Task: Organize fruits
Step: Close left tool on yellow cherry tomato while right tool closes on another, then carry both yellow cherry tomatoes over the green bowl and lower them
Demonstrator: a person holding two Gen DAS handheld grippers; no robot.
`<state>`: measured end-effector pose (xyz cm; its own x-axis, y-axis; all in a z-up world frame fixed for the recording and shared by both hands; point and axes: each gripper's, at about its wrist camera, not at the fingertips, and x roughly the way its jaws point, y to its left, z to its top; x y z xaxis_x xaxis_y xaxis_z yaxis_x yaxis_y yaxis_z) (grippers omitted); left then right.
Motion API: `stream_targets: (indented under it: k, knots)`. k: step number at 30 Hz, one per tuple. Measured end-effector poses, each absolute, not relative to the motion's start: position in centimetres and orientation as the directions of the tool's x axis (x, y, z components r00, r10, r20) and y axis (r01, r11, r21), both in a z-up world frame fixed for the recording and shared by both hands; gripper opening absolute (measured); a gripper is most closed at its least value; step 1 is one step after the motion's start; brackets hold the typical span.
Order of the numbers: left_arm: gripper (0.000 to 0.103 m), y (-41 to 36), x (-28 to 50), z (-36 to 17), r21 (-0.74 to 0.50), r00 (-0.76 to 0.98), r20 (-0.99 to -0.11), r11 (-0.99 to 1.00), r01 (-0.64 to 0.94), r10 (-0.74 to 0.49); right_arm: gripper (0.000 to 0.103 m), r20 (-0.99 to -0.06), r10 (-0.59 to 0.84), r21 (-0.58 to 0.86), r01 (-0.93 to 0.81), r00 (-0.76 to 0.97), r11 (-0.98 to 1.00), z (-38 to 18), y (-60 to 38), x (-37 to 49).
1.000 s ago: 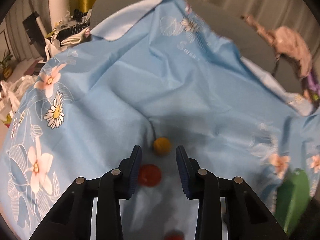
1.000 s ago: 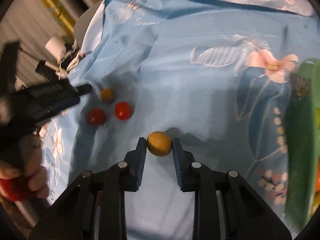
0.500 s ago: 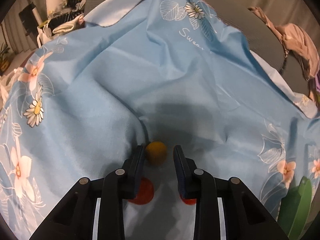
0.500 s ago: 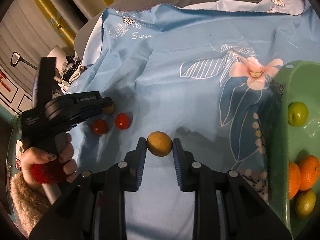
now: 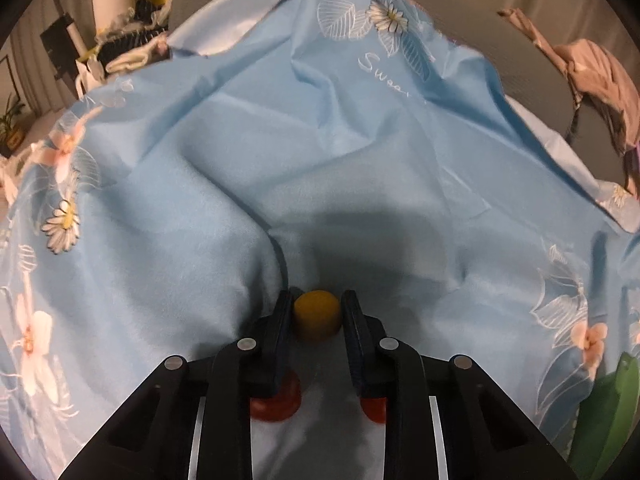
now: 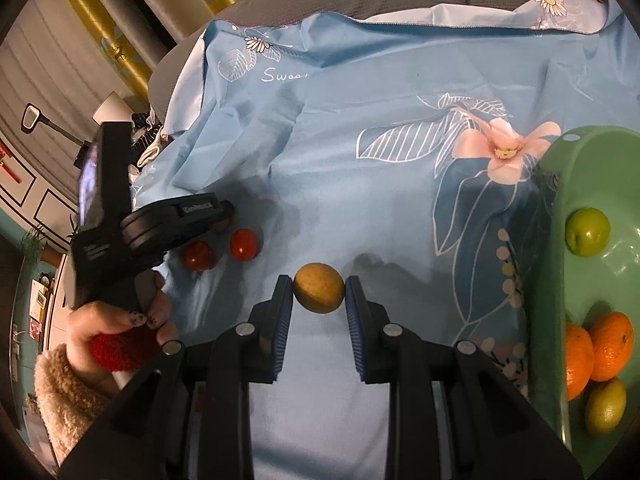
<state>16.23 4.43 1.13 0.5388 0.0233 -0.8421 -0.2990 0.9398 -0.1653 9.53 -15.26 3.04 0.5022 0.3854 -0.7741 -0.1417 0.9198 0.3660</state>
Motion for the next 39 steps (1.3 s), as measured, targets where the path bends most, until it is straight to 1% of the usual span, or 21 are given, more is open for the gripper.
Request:
stream_targets:
  k: [7, 11, 15, 22, 27, 32, 39]
  knots:
    - [0.024, 2.8, 13.2, 5.8, -0.145, 0.636, -0.771, 0.963, -0.229, 0.035, 0.027, -0.752, 0.391, 0.379, -0.137, 0.531, 0.915, 3.9, -16.1, 9.1]
    - [0.025, 2.1, 11.8, 7.7, -0.120, 0.675, -0.734, 0.964, -0.239, 0.076, 0.027, -0.745, 0.376, 0.371, -0.127, 0.550, 0.920, 4.4, -16.7, 8.7]
    - [0.025, 0.9, 10.6, 9.1, -0.143, 0.706, -0.708, 0.971, -0.192, 0.036, 0.027, -0.739, 0.364, 0.368, -0.113, 0.567, 0.923, 4.8, -17.4, 8.4]
    - [0.025, -0.5, 8.2, 10.2, -0.154, 0.732, -0.681, 0.974, -0.167, 0.018, 0.027, -0.717, 0.356, 0.369, -0.108, 0.599, 0.923, 5.7, -18.3, 7.6]
    - [0.025, -1.9, 7.2, 10.9, -0.158, 0.747, -0.664, 0.981, -0.112, -0.022, 0.027, -0.702, 0.346, 0.369, -0.098, 0.622, 0.924, 6.4, -18.9, 6.8]
    - [0.025, -3.5, 6.3, 11.8, -0.196, 0.759, -0.643, 0.980, -0.037, -0.100, 0.027, -0.677, 0.306, 0.343, -0.080, 0.670, 0.936, 7.8, -19.9, 5.5]
    - [0.025, -6.7, 5.0, 12.7, -0.222, 0.754, -0.621, 0.971, 0.093, -0.214, 0.027, -0.637, 0.252, 0.347, -0.021, 0.728, 0.938, 9.3, -22.7, 4.2]
